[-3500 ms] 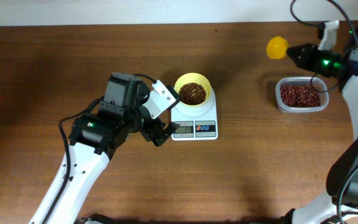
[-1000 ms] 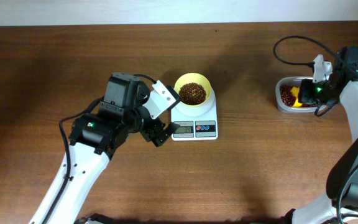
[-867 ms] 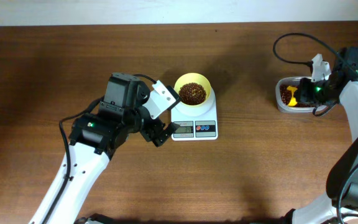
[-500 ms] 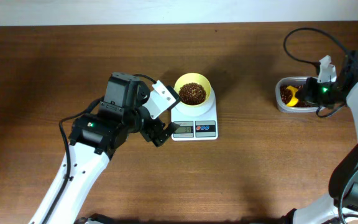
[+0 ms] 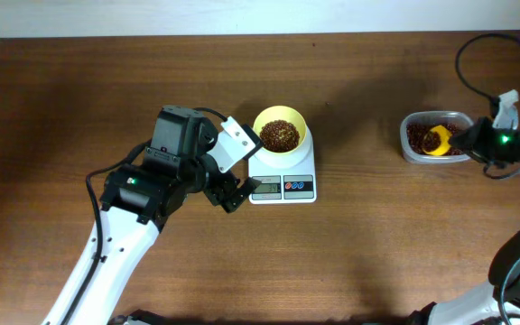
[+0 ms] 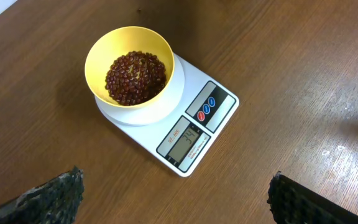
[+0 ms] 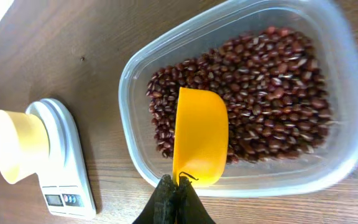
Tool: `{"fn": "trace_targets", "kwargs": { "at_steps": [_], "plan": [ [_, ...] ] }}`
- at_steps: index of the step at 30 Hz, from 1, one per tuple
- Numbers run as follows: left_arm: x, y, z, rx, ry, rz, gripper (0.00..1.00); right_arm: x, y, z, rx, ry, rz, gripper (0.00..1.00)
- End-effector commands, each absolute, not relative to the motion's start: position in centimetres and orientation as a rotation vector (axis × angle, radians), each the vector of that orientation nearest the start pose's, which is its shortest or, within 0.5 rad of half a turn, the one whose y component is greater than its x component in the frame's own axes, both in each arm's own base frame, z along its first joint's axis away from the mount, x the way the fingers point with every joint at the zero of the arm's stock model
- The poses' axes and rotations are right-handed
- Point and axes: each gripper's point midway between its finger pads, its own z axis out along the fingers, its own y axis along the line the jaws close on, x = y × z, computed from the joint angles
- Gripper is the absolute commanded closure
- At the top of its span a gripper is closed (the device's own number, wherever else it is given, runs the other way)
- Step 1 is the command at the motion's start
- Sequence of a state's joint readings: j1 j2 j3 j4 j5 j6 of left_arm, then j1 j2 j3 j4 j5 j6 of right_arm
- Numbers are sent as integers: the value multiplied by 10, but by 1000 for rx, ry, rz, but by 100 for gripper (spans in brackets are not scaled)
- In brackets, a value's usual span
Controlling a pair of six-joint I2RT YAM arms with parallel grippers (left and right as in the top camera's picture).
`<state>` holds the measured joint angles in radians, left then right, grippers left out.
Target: Scoop item into bowl and weigh 50g on scale
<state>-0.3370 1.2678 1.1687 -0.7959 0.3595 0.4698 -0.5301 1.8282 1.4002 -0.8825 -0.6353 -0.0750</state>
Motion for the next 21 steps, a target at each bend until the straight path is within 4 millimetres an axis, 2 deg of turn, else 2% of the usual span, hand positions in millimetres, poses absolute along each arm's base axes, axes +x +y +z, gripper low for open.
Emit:
{"fn": "trace_targets", "kwargs": {
  "at_steps": [1, 7, 13, 21],
  "plan": [
    [299, -167, 216, 1073, 2177, -385, 1, 387, -107, 118, 502, 2530, 825, 96],
    [299, -167, 217, 1073, 2176, -385, 1, 389, -105, 125, 493, 2486, 885, 96],
    [299, -167, 217, 1073, 2176, -385, 1, 392, -108, 147, 479, 2344, 1038, 96],
    [299, -167, 217, 1073, 2176, -385, 1, 403, -90, 188, 308, 2118, 1252, 96]
  ]
}}
